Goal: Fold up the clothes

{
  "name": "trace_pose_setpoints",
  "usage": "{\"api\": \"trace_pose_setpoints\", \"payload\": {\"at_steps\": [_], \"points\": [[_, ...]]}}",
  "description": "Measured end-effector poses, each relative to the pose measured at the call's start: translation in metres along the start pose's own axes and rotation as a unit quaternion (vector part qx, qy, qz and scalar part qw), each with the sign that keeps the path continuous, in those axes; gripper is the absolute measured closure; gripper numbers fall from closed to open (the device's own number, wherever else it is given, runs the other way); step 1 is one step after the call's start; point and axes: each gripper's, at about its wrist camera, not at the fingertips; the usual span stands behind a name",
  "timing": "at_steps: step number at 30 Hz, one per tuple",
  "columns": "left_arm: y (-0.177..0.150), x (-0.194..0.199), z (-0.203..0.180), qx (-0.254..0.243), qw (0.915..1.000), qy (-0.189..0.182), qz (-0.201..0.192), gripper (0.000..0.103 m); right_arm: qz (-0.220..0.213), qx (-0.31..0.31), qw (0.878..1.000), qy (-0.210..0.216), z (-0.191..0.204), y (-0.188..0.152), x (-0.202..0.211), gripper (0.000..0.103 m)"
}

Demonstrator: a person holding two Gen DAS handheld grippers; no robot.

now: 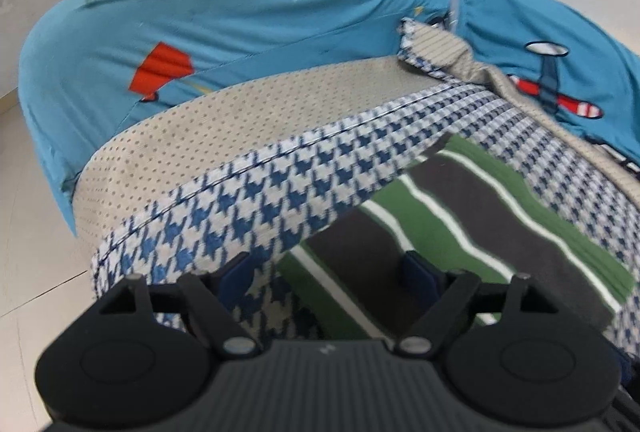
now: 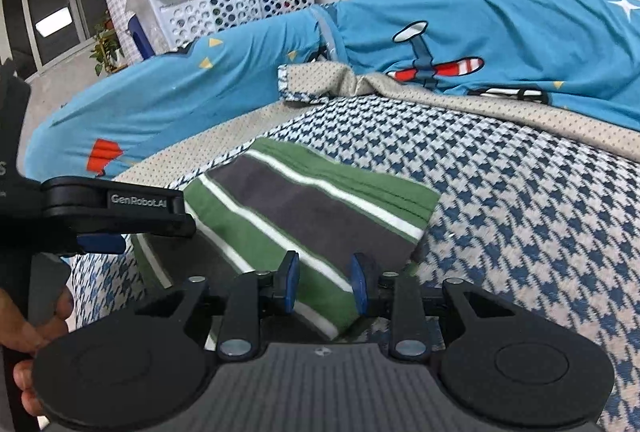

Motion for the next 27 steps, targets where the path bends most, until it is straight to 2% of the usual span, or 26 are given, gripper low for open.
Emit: {"api": "trace_pose_setpoints", "payload": {"at_steps": [5, 13, 16, 22, 27], "points": [[-0.002, -0.007, 0.006, 0.011, 0.9999, 0.003, 0.011, 0.015, 0.007, 0.028, 1.000, -0.010, 0.007, -0.002, -0.004, 0.072], [0.003, 0.009, 0.007, 0.006, 0.9999, -0.007, -0.007, 0.016, 0.002, 0.006, 1.000, -0.009, 0.001, -0.003, 0.028, 0.072], [0.003, 0.015, 0.005, 0.005, 0.9997, -0.025, -0.006, 0.016, 0.007, 0.004, 1.000, -0.006, 0.003, -0.012, 0.039, 0.072], [-0.004, 0.021, -0.006, -0.021, 0.9988, -0.044, 0.002, 0.015, 0.030, 0.009, 0.999, -0.021, 0.011, -0.028, 0.041, 0.072], [-0.011, 0.012, -0.010, -0.043, 0.9982, -0.042, 0.010, 0.008, 0.046, 0.019, 0.998, -0.039, 0.015, -0.033, 0.032, 0.072]]}}
Point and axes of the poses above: each gripper's, at about its wrist camera, not at the fingertips, and x roughly against the way its jaws point, z to its left, y to its top, and after that the axes turned 3 degrees about -x, right-handed
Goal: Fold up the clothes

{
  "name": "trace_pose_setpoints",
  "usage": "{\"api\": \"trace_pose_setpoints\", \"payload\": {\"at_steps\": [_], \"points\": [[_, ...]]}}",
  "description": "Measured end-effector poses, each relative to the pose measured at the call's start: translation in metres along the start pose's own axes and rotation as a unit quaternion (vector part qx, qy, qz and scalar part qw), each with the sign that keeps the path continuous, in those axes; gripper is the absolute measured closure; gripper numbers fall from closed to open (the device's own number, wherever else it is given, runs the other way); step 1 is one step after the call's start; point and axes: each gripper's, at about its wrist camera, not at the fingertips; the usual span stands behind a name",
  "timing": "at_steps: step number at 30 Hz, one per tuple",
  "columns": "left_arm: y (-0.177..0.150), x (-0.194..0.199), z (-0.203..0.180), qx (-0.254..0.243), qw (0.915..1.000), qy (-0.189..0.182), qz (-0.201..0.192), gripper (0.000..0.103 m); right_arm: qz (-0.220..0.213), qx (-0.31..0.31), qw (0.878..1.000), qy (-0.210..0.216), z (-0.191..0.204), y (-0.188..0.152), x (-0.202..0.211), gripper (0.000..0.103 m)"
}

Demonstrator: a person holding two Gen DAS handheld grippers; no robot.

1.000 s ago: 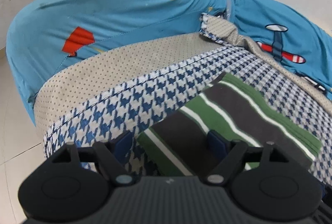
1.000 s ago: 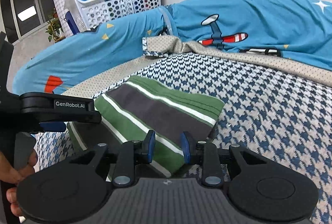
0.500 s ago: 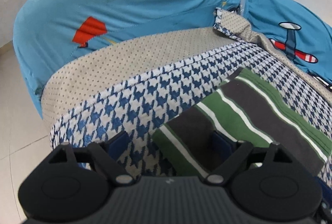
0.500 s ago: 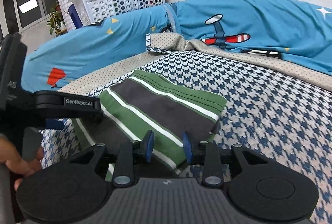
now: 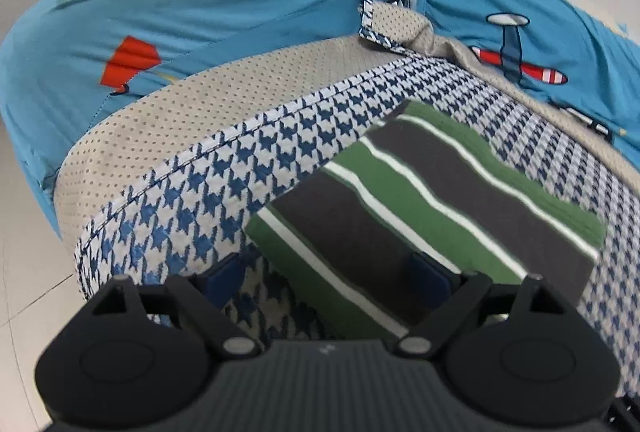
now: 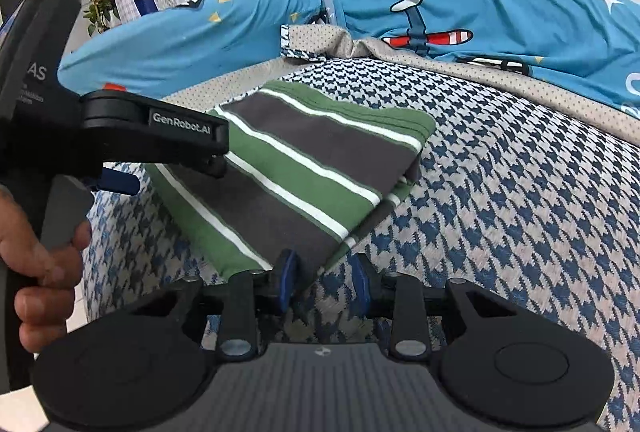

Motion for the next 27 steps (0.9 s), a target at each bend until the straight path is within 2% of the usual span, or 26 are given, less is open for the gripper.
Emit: {"api": "trace_pose_setpoints", "payload": {"at_steps": [5, 10, 14, 27], "points": [[-0.003, -0.007, 0.003, -0.002, 1.0000, 0.004, 0.001, 0.001, 0.005, 0.011, 1.000, -0.013, 0.005, -0.001, -0.003, 0.071], [-0.001, -0.001, 0.003, -0.004, 1.0000, 0.001, 0.000, 0.001, 0.011, -0.005, 1.000, -0.021, 0.003, 0.003, 0.004, 0.070], [-0.003, 0.009, 0.000, -0.015, 0.9999, -0.008, -0.002, 0.001, 0.012, -0.007, 0.999, -0.033, 0.003, 0.004, 0.017, 0.058], [-0.017, 0.053, -0.007, -0.015, 0.9988, -0.046, -0.005, 0.000, 0.017, -0.017, 0.999, -0.048, 0.006, 0.008, 0.057, 0.046]]}}
Point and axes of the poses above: each gripper's, at about its wrist camera, not at the fingertips, and x roughly against the way its jaws point, z to its left, y to its top, and after that the axes turned 3 degrees about -x, right-handed
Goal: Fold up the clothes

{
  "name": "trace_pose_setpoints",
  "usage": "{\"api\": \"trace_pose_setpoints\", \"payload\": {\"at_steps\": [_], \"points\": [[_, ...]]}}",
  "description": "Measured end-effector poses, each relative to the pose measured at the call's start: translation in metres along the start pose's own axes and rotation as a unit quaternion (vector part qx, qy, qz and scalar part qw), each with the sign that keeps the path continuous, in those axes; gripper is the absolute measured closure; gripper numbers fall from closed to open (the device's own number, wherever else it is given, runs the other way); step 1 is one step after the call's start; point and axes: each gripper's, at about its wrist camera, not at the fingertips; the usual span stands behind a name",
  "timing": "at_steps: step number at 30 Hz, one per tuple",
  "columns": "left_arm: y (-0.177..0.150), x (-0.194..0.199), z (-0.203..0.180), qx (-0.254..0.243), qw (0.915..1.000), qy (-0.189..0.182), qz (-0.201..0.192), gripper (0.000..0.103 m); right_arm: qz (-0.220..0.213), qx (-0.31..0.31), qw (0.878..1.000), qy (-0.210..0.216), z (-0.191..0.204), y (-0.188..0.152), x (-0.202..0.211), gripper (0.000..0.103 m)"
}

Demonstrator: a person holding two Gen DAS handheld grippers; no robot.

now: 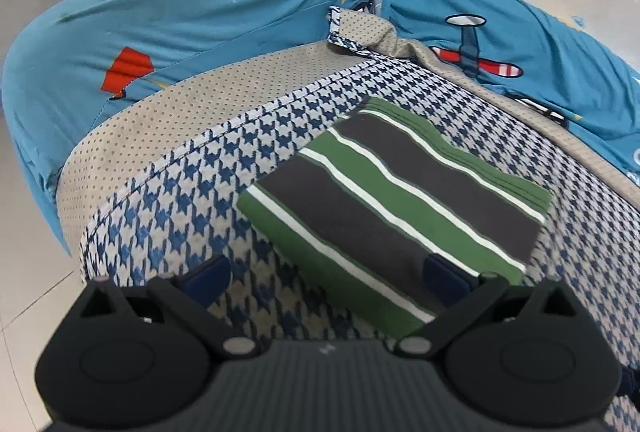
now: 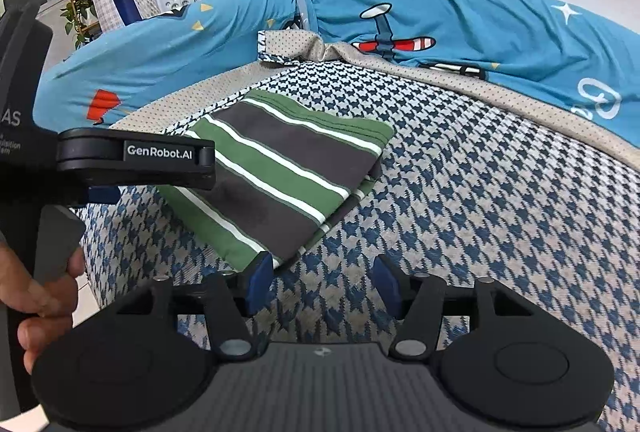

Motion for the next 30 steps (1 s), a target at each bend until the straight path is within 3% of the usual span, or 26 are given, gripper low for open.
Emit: {"api": "trace_pose_setpoints", "payload": {"at_steps": [19, 30], "points": [[-0.026, 0.051, -0.023, -0.006, 0.9999, -0.005, -0.012, 0.000, 0.017, 0.031, 0.999, -0.008, 0.003, -0.012, 0.055, 0.036], [-0.042, 0.064, -0.036, -0.024, 0.9996, 0.010, -0.011, 0.000, 0.046, 0.009, 0.999, -0.001, -0.013, -0.025, 0.073, 0.027]]}}
Point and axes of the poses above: each gripper's, at about its wrist camera, not at the fingertips, and x roughly against the way its jaws point, z to its left, y to its top, and after that the axes turned 3 degrees about -x, right-handed
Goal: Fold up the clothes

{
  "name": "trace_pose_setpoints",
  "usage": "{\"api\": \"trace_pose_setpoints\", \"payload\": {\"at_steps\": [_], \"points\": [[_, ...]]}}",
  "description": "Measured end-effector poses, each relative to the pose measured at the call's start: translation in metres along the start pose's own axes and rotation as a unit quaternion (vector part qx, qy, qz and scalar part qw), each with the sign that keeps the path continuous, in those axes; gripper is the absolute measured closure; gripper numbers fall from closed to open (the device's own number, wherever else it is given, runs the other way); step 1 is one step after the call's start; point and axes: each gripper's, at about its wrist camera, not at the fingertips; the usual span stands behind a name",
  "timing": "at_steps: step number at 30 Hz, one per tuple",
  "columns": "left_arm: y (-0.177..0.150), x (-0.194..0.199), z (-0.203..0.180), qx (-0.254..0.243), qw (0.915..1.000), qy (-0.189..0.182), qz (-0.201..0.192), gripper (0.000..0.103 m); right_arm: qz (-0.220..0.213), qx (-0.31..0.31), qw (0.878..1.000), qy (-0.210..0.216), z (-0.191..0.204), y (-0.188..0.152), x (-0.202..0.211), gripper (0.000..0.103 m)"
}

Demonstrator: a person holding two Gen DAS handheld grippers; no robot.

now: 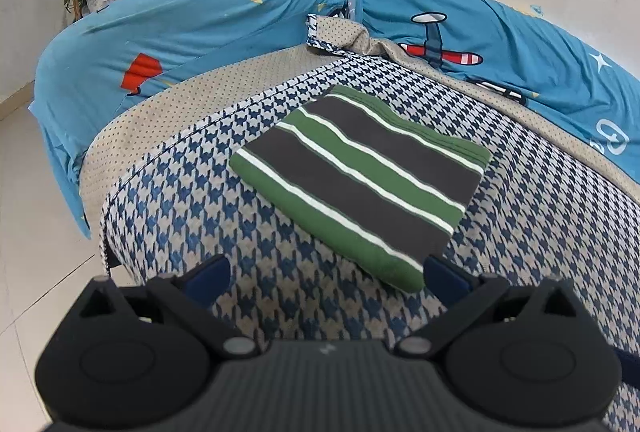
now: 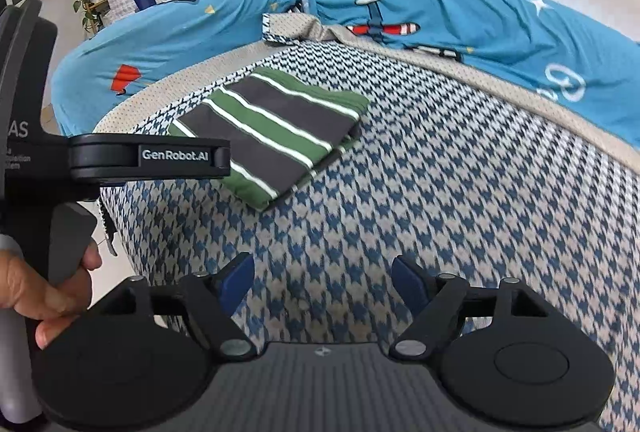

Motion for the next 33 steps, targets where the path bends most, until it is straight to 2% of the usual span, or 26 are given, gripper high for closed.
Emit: {"api": "trace_pose_setpoints", "payload": {"at_steps": [5, 11, 18, 22, 28, 33], "points": [[-0.004, 0.002, -0.003, -0.012, 0.9997, 0.019, -0.005, 0.000, 0.019, -0.009, 1.000, -0.002, -0.010, -0.008, -0.002, 0.025], [-0.008, 0.003, -0.006, -0.013, 0.9995, 0.030, -0.003, 0.000, 0.012, -0.019, 1.000, -0.007, -0.023, -0.016, -0.011, 0.022], [-0.010, 0.004, -0.019, -0.024, 0.9989, 0.040, -0.005, 0.000, 0.015, -0.040, 0.999, -0.013, -0.037, -0.007, -0.018, 0.021], [-0.011, 0.006, -0.027, -0.024, 0.9989, 0.040, -0.006, 0.000, -0.004, -0.053, 0.999, -0.011, -0.041, 0.001, -0.013, 0.019], [-0.014, 0.008, -0.038, -0.039, 0.9979, 0.051, -0.008, 0.000, -0.040, -0.044, 0.997, -0.040, -0.045, 0.007, -0.009, 0.017], [-0.014, 0.011, -0.039, -0.039, 0.9970, 0.065, -0.019, 0.000, -0.046, -0.059, 0.996, -0.052, -0.052, 0.011, -0.012, 0.016]]}}
Point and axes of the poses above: each gripper's, at about its wrist camera, not at the fingertips, and x roughly against the way its jaws point, z to its left, y to its top, and after that the axes turned 3 degrees about -x, right-handed
